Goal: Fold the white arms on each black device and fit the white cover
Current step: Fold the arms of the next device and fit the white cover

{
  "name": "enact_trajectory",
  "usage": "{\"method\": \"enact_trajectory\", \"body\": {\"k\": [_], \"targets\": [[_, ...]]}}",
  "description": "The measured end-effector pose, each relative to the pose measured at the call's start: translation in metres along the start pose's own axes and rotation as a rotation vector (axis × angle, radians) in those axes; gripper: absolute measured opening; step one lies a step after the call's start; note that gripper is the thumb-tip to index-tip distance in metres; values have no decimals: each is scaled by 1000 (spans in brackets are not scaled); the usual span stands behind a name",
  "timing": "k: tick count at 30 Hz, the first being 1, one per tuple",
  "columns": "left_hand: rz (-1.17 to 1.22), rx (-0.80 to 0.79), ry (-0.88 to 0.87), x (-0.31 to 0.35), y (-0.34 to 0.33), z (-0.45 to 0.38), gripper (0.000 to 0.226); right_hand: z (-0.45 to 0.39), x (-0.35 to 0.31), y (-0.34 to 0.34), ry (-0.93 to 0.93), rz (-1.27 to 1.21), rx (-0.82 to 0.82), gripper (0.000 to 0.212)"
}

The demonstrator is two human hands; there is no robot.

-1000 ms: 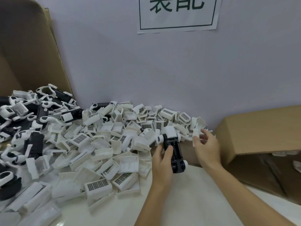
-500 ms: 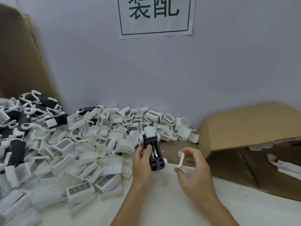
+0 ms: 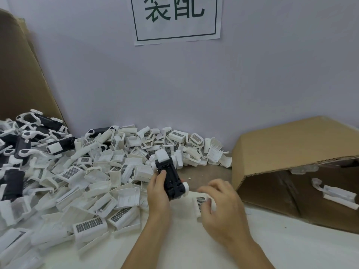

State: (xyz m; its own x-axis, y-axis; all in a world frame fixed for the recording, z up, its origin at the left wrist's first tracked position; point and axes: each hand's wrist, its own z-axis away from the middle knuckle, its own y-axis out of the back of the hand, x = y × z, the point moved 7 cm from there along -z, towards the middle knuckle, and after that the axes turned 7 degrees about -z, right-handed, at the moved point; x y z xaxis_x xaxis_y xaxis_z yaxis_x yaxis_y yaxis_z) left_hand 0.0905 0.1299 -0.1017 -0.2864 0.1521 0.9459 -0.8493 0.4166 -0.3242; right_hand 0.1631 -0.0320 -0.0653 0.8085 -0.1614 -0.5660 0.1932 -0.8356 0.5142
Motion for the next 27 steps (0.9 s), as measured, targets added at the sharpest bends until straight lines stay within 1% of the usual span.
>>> {"method": "enact_trajectory", "body": {"k": [1,2,4,6,7,9,11,12,14,17,19,22,27], "targets": [[-9,1,-4,0,0,0,23,0,-3,1,-35,109,32,32],[-17,2,-9,0,1,0,23,1,-3,-3,-112,188,9,38],[-31,2,-15,0,0,0,22,8,4,-19,-284,290,-138,49],[-46,-11,-25,2,-1,2,23,15,11,-31,-355,335,-243,49],[-53,-25,-31,3,-3,3,23,15,14,-32,-368,323,-246,49],[-62,-65,-43,5,-7,5,23,12,21,-26,-394,211,-161,55],[-73,-114,-40,7,-12,8,25,9,29,-17,-462,-29,-10,59],[-81,-142,-41,7,-15,10,26,8,31,-13,-477,-169,73,55],[-103,-211,-63,7,-21,14,24,7,28,-6,-432,-364,199,40],[-204,-347,-141,6,-35,23,21,6,22,1,-317,-471,298,42],[-293,-395,-196,4,-42,27,22,6,20,2,-267,-474,314,43],[-349,-409,-222,0,-48,31,25,3,16,0,-215,-461,298,41],[-272,-385,-81,-13,-46,29,40,2,17,-2,-210,-421,294,38]]}}
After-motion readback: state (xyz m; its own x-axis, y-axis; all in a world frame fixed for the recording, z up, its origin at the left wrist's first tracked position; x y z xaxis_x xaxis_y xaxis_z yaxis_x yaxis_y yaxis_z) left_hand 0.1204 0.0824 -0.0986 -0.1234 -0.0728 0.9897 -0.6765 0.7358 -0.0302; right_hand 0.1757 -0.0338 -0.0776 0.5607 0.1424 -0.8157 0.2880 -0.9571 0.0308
